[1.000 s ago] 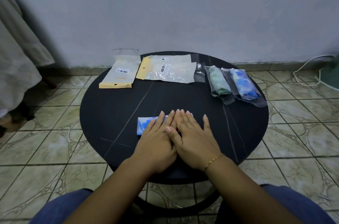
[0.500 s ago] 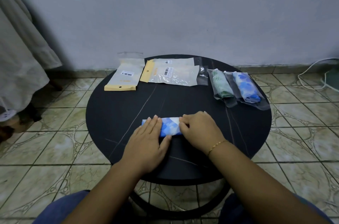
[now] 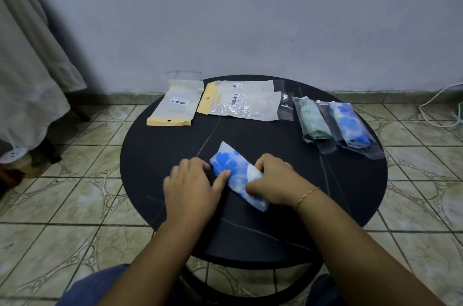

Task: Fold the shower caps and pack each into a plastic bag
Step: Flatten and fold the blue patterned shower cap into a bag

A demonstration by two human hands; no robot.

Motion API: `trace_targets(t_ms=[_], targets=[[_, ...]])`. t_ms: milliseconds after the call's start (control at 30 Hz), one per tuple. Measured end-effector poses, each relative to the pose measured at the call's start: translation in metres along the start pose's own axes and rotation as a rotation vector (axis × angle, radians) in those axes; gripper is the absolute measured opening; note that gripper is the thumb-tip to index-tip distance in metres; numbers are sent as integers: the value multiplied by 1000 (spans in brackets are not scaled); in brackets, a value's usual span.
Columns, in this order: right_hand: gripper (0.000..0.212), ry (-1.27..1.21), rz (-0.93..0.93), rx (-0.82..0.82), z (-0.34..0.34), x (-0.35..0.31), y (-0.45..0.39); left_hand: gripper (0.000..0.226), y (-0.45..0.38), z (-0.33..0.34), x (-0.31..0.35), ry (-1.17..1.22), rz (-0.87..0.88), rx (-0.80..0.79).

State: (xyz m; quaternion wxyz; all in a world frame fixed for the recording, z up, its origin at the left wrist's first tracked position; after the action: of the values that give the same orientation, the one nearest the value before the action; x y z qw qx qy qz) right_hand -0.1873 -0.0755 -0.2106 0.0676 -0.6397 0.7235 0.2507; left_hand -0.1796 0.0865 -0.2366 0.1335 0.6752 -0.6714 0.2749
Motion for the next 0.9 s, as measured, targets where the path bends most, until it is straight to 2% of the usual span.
trace_targets(t_ms=[133, 200, 300, 400, 500, 633, 733, 833, 900], targets=[[25, -176, 12, 54, 7, -4, -3, 41, 1, -8, 10, 18, -27, -147], [27, -305, 9, 129, 8, -7, -4, 35, 2, -9, 10, 122, -30, -168], [32, -605, -15, 226, 16, -15, -9, 18, 1, -8, 8, 621, -133, -195], [18, -909, -22, 209, 26, -26, -14, 22, -1, -10, 11, 1075, -329, -245], [8, -1117, -41, 151, 30, -37, -15, 31, -5, -10, 10, 1309, -386, -218], [16, -1314, -49, 55, 31, -42, -18, 47, -18, -11, 4, 1506, -438, -173], [24, -1336, -25, 65, 32, -43, -24, 50, -28, -12, -3, 1365, -378, -139], [25, -1290, 15, 146, 32, -40, -32, 39, -41, -14, -11, 797, -162, -23], [23, -1222, 41, 191, 31, -37, -37, 40, -52, -17, -19, 416, -53, 51]])
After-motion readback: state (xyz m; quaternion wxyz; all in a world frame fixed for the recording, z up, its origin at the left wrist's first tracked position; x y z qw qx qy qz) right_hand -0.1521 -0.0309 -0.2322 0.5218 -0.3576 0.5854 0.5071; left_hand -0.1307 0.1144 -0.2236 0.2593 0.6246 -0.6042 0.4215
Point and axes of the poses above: each hand's wrist, its own y-axis away from the middle knuckle, its own z-axis out of the palm, x = y × z, the point moved 1 cm from there along -y, towards the middle knuckle, and after that the axes turned 11 degrees about y, right-handed, at the moved point
